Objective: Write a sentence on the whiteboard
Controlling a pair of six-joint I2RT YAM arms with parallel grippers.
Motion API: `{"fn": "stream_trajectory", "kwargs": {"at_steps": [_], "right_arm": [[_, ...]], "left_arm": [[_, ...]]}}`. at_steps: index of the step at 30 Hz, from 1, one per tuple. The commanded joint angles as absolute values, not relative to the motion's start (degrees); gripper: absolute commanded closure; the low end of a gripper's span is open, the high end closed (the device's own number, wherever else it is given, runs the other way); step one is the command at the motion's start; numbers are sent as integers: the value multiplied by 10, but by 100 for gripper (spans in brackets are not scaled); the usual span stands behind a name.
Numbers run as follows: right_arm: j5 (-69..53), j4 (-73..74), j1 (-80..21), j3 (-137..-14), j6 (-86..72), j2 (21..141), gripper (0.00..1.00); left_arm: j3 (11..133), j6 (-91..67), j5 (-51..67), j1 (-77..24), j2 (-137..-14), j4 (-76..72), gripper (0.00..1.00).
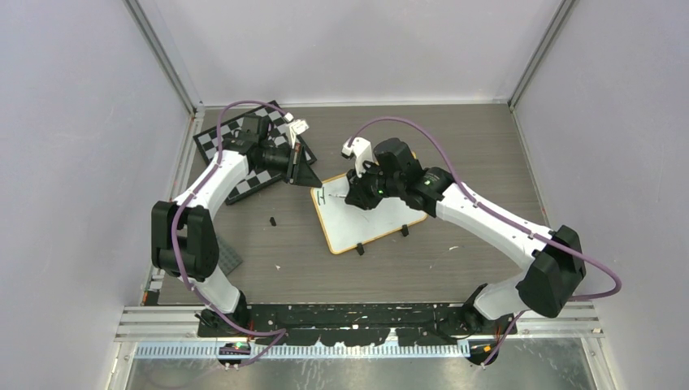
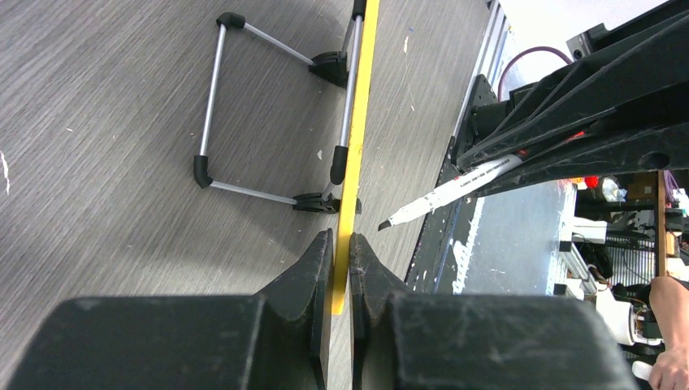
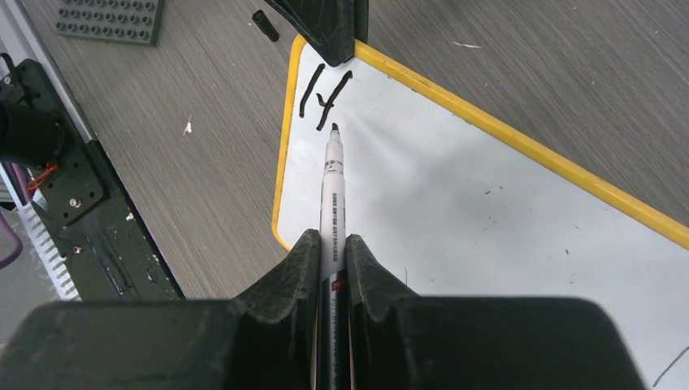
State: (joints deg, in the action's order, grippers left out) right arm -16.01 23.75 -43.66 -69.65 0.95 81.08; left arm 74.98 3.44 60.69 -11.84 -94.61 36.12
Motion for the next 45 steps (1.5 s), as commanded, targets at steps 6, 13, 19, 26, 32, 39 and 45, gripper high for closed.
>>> {"fn": "stream_trajectory", "kwargs": {"at_steps": [6,13,19,26,32,39,45], "right_arm": [[-132,217,-447,-722,1,826,100],[-127,215,-447,-727,0,830,100],[-127,218,-447,-734,-12,837,100],[-120,219,-449,-741,-12,848,100],[-121,222,-457,-741,-8,856,100],[-112,227,-458,-726,-3,850,100],[-102,234,-457,-714,6,837,100]], "left_arm": [[758,37,594,-124,-950,371,100],[758,37,594,-124,-949,371,100],[758,36,595,-125,-948,371,100],[757,37,595,-125,-948,371,100],[759,37,595,-124,-950,372,100],[760,39,592,-125,-952,375,100],[761,39,590,-125,-952,377,100]]}}
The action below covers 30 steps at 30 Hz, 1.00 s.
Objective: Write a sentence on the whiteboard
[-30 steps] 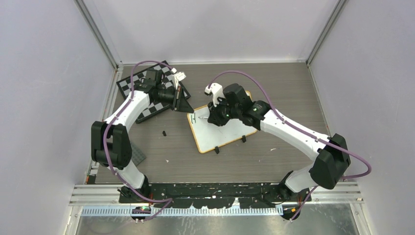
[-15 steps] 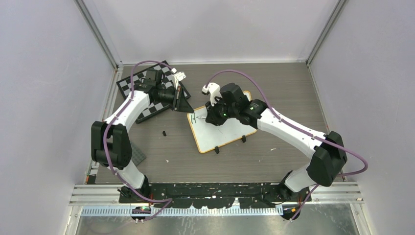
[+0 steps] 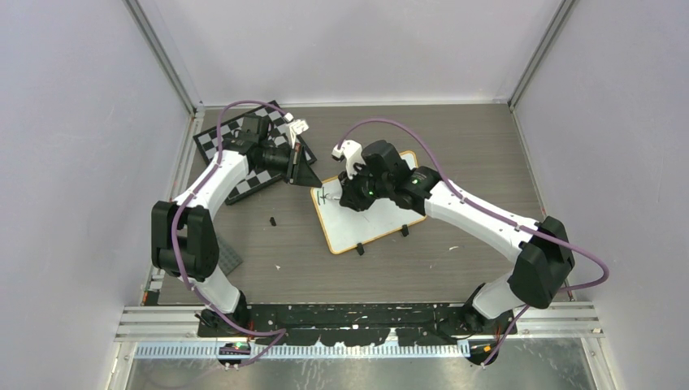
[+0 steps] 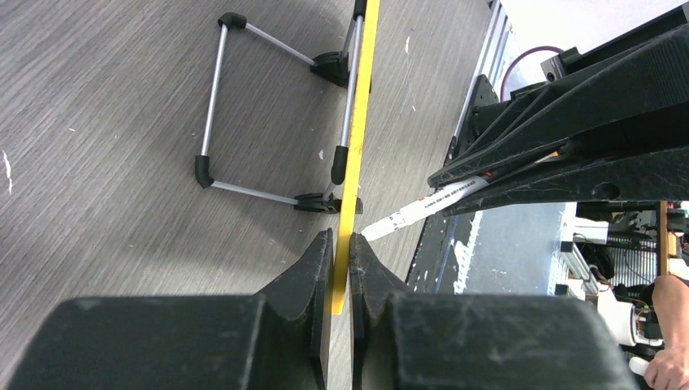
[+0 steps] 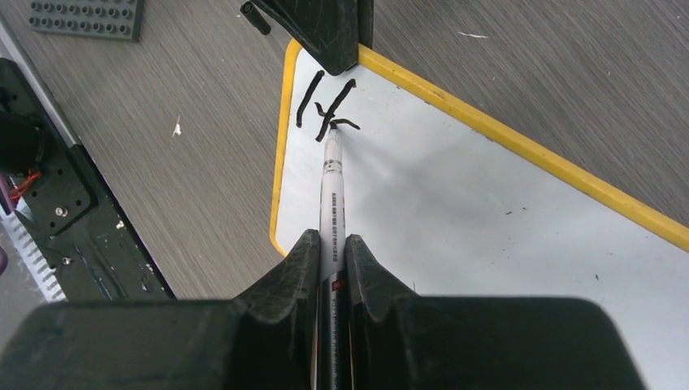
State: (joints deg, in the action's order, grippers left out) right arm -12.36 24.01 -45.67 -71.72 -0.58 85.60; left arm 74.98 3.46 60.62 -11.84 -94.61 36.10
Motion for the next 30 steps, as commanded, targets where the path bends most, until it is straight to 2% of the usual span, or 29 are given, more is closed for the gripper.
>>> {"fn": "stream_trajectory", "kwargs": {"at_steps": [1,30], "right_arm": [[-102,235,-457,-713,10,835,100],[-101,244,-447,-747,1,843,100]], "left_arm": [[761,40,589,-125,-953,377,100],[772,39,592,-127,-961,381,100]]}}
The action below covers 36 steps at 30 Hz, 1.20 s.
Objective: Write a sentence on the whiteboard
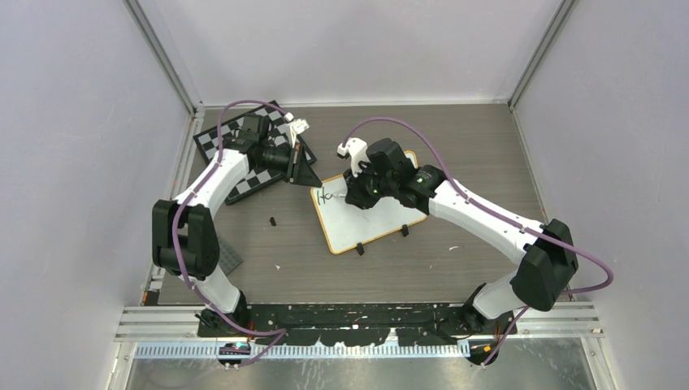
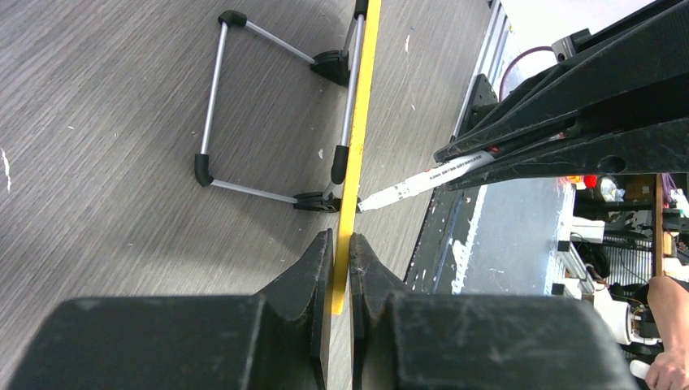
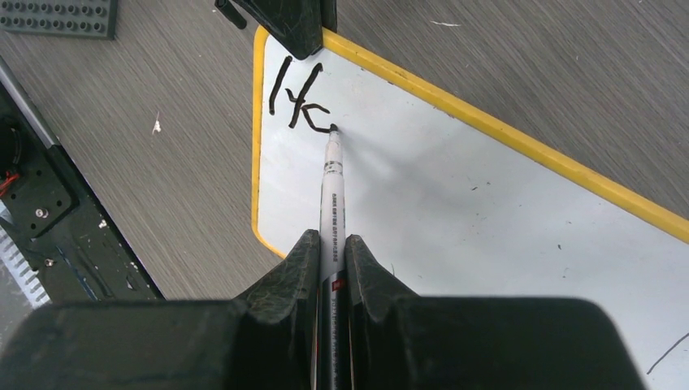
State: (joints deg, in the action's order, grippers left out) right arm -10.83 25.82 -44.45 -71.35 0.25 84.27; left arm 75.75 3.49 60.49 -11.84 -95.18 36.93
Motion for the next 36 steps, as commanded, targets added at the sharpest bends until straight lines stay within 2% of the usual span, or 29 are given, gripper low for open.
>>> {"fn": "stream_trajectory", "kwargs": {"at_steps": [1,19,36], "right_arm": [[-101,244,-449,-749,1,844,100],[-109,251,-452,-744,9,823,100],[-66,248,-435,-747,12,828,100]], "left_arm": [[772,39,592,-127,-961,380,100],[770,43,592,-127,-963,381,100],[771,46,592,-127,-964,384,100]]}}
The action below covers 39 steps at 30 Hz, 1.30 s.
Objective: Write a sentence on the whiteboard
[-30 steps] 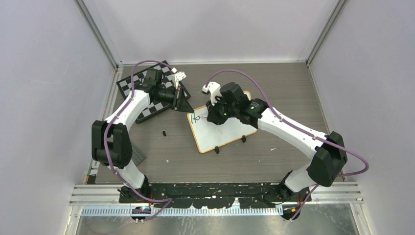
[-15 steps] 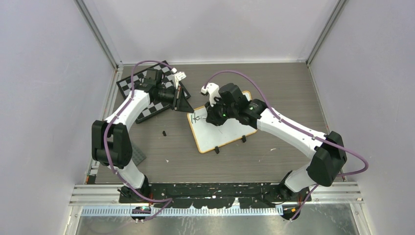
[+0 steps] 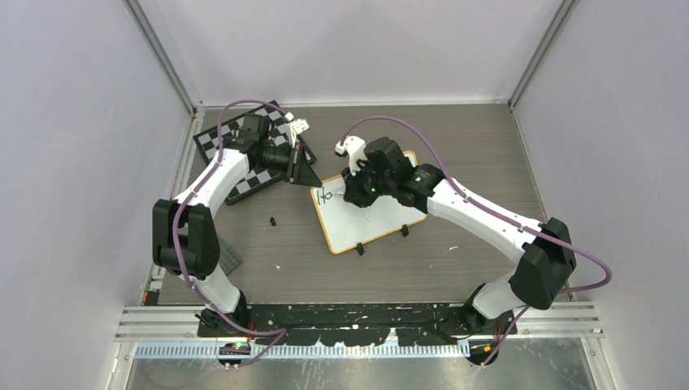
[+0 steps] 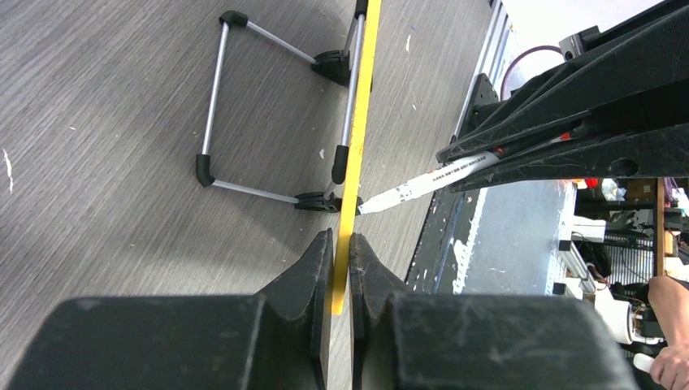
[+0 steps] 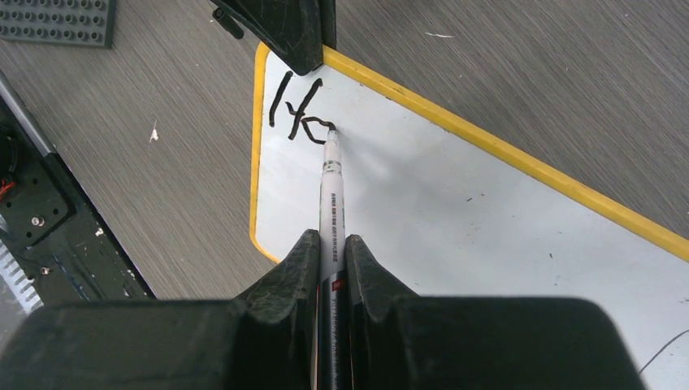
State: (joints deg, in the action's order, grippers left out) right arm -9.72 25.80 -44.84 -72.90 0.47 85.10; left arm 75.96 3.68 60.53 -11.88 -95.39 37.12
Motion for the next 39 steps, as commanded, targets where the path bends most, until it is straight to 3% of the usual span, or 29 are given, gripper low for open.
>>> {"fn": "stream_trajectory", "kwargs": {"at_steps": [1,39], "right_arm": [[-66,248,-431,-747,11,827,100],[-130,273,-463,-699,6,830,100]], "left_arm": [[771,46,592,-127,-965,384,100],[770,47,586,-127,-964,387,100]]}}
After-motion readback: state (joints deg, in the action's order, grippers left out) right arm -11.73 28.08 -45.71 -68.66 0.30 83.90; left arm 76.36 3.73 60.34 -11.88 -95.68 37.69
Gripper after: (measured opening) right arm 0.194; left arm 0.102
